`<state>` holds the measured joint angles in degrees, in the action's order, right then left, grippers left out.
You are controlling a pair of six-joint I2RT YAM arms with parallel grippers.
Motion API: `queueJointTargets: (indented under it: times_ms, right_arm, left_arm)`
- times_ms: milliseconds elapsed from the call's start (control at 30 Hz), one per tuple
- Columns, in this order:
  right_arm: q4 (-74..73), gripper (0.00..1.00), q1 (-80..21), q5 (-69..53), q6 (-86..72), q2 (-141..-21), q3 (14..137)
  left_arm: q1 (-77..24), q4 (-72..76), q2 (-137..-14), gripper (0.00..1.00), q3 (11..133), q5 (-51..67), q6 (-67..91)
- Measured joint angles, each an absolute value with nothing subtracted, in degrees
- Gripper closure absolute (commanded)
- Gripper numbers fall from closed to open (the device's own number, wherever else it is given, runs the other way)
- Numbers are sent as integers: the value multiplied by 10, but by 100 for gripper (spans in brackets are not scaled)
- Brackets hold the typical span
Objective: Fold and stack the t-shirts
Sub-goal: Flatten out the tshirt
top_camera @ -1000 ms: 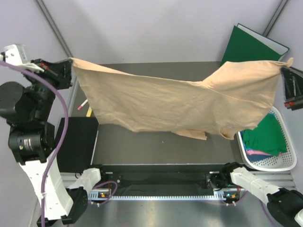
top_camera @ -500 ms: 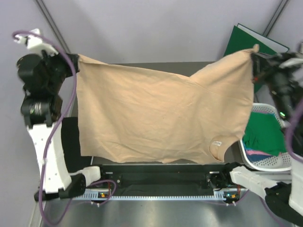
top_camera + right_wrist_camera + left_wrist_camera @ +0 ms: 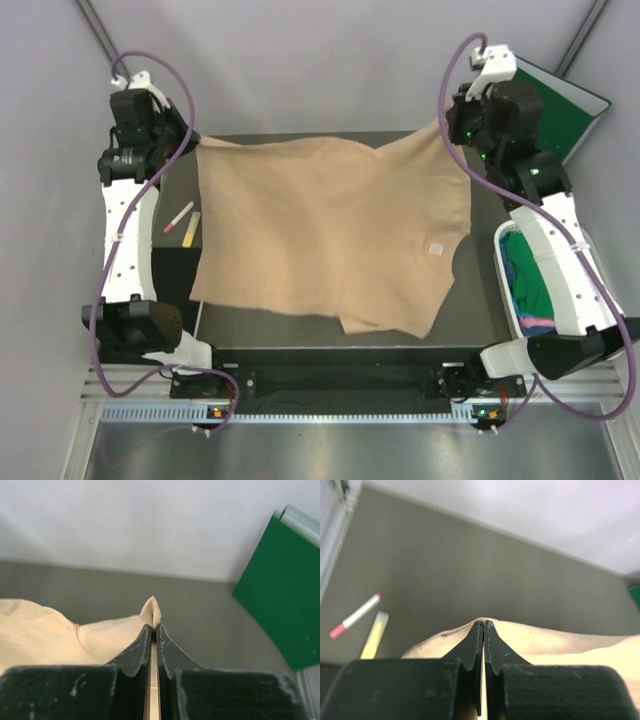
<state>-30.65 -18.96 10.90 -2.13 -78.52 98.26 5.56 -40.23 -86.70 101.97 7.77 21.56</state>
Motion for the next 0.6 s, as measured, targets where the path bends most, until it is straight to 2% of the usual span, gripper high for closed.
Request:
queueJointTargets:
  times_ms: [200, 433, 600]
  right_arm:
    - [-311, 100, -191, 103, -20, -754, 1154]
    - [-287, 100, -191, 97, -20, -648, 1221]
    - [-283, 100, -191, 77, -29, -603, 1270]
  left_arm:
    - [56, -371, -803, 100, 1076, 70, 225]
    - [55, -334, -680, 100, 1093, 68, 225]
    - [51, -333, -635, 100, 1117, 65, 222]
